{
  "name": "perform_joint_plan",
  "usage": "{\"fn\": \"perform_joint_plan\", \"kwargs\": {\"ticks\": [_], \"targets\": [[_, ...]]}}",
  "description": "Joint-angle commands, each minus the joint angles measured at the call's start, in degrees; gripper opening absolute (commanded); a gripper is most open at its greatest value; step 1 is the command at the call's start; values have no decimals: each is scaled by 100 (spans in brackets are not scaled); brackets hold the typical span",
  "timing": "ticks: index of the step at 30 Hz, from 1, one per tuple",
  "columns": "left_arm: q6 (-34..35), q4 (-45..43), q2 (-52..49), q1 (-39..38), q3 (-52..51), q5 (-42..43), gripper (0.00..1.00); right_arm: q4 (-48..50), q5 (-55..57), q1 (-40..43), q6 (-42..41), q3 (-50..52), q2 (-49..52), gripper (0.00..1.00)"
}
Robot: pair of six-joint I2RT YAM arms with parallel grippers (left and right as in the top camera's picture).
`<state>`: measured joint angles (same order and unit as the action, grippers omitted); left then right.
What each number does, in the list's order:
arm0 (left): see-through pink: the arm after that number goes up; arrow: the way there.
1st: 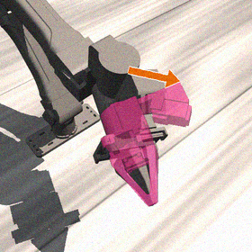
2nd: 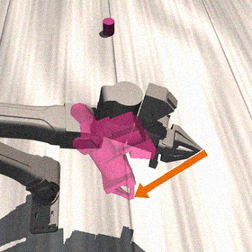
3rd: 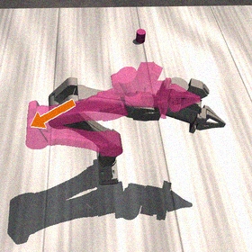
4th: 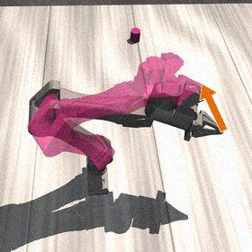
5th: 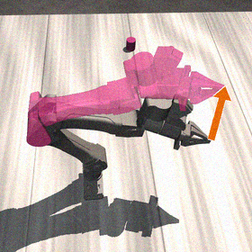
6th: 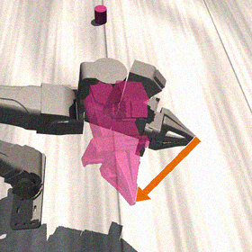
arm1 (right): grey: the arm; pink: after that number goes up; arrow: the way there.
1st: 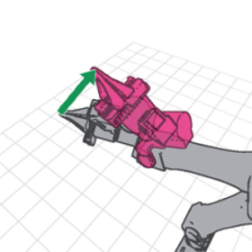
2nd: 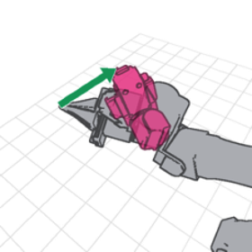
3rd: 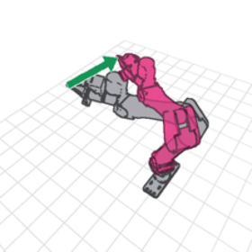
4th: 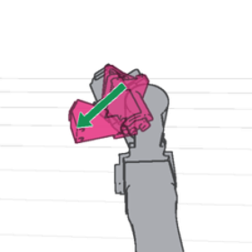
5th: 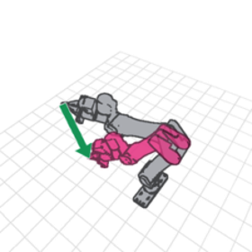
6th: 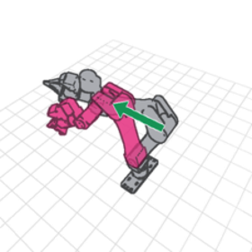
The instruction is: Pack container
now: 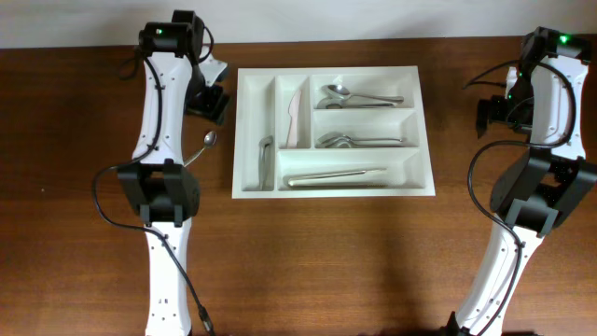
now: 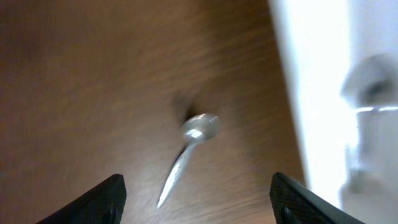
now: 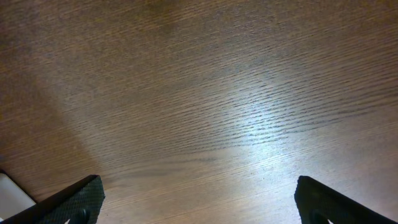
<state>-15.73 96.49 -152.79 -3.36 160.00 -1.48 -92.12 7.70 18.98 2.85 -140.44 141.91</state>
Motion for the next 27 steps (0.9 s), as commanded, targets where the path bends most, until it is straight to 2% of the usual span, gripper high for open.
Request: {"fn": "perform_joint_plan", "kwargs": {"ticks": [1,6,15,27], "targets": [[461,24,177,142,-345,-608,76,2,50,17,-9,-9,-240,99],[588,24,177,142,-516,-581,76,2,50,17,-9,-9,-240,99],[581,22,175,131,-584,-31,77,4,50,17,-9,-9,-240,98],[577,-90,175,125,-1368,-22,80,2,50,17,-9,-9,-240,99]]}}
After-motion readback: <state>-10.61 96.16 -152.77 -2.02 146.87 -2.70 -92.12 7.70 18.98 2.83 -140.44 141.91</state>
